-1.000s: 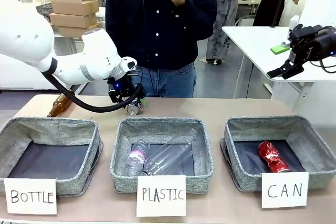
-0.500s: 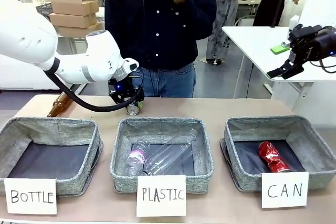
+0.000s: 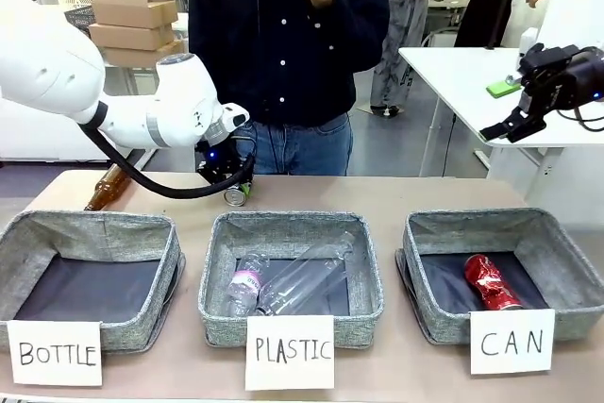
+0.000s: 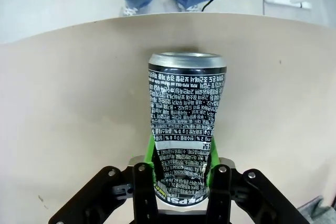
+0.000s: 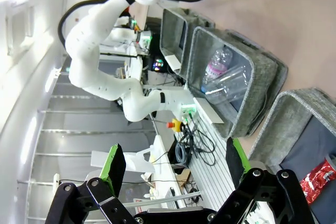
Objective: Sort the can waste into the basket.
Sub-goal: Pick up the can waste from the table and place it in the right Fabric basket.
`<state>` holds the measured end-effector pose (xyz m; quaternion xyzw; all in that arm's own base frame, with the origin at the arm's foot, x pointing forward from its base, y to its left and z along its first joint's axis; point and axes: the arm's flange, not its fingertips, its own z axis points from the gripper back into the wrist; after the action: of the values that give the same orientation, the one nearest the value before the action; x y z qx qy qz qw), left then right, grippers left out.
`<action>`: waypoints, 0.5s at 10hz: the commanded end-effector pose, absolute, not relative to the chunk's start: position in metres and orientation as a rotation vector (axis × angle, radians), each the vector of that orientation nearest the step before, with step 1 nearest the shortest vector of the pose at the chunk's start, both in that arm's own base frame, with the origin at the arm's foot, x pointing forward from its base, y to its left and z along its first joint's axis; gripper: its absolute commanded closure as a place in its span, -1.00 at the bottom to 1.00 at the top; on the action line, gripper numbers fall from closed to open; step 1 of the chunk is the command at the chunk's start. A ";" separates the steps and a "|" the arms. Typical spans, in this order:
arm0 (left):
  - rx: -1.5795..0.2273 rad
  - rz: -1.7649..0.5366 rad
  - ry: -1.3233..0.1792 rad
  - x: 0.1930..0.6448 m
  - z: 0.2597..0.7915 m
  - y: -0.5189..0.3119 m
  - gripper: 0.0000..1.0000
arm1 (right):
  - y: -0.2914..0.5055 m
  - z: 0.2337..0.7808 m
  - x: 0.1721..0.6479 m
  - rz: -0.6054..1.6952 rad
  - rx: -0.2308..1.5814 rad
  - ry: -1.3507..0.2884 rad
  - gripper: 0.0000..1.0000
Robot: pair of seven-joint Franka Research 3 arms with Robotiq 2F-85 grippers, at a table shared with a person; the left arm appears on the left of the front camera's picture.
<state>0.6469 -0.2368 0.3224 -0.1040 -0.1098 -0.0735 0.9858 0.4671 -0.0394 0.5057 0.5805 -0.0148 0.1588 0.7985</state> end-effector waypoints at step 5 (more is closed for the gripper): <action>-0.483 -0.559 -0.158 0.480 0.487 -0.184 1.00 | -0.041 0.507 0.466 0.368 1.242 -0.040 -1.00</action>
<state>0.5453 -0.2373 0.4505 -0.1967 -0.0904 -0.2171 0.9518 0.4671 -0.0398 0.5062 0.5803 -0.0154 0.1589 0.7986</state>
